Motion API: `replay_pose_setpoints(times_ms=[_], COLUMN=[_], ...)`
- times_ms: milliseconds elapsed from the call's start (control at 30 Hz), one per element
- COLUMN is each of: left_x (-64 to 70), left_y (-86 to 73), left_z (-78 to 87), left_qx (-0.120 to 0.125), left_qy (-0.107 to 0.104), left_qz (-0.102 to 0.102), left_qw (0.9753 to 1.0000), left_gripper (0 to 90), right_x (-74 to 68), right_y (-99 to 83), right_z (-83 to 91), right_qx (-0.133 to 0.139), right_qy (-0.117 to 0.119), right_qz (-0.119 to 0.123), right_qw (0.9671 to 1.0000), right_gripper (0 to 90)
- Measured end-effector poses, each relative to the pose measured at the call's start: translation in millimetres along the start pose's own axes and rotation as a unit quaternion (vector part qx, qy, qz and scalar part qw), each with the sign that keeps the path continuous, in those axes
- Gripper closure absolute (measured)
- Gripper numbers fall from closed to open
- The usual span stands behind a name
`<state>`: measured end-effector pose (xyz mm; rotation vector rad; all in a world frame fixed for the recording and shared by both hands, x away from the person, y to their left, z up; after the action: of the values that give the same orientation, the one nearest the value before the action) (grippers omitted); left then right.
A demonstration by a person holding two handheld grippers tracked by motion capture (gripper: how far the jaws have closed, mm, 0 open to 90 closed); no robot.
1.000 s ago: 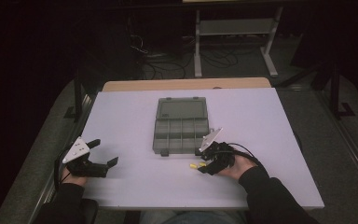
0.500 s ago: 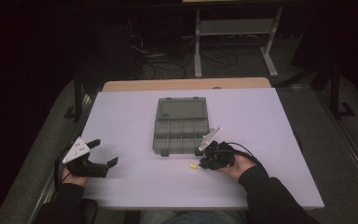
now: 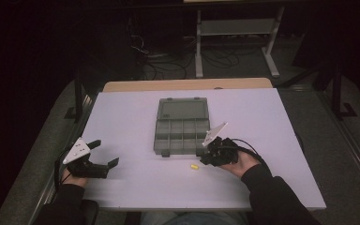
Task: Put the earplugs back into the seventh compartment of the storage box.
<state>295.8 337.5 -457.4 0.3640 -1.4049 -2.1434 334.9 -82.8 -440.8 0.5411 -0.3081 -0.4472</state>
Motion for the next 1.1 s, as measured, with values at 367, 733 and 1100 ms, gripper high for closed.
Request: replay_pose_setpoints(times_ms=[367, 733, 1100], left_x=[-0.2, -0.3, -0.2], left_y=[-0.2, -0.3, -0.3], left_z=[-0.1, 0.1, -0.1], left_qx=[0.0, 0.002, 0.001], left_qy=[0.0, -0.001, -0.002], left_qz=[0.001, 0.005, 0.003], left_qw=[1.0, 1.0, 1.0], left_gripper=[0.0, 0.0, 0.0], right_x=[11.6, 20.2, 27.0], right_y=[16.3, 40.4, 62.0], right_z=[22.0, 35.0, 23.4], right_qx=[0.025, 0.024, 0.016], right_qy=[-0.01, -0.016, -0.017], right_qz=[-0.002, 0.013, 0.02], right_qw=[0.9996, 0.9995, 0.9995], right_gripper=[81.2, 81.3, 81.3])
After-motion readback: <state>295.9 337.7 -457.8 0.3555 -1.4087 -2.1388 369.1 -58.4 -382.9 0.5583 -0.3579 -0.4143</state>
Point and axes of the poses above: each handheld gripper's, and its own axes: z roughly backward along the jaws, y roughly out of its top, x roughly to its right, the point moved 2 cm from there along -z, roughly forward along the jaws, and after that the axes turned 15 degrees about -y, right-handed, at the moved point
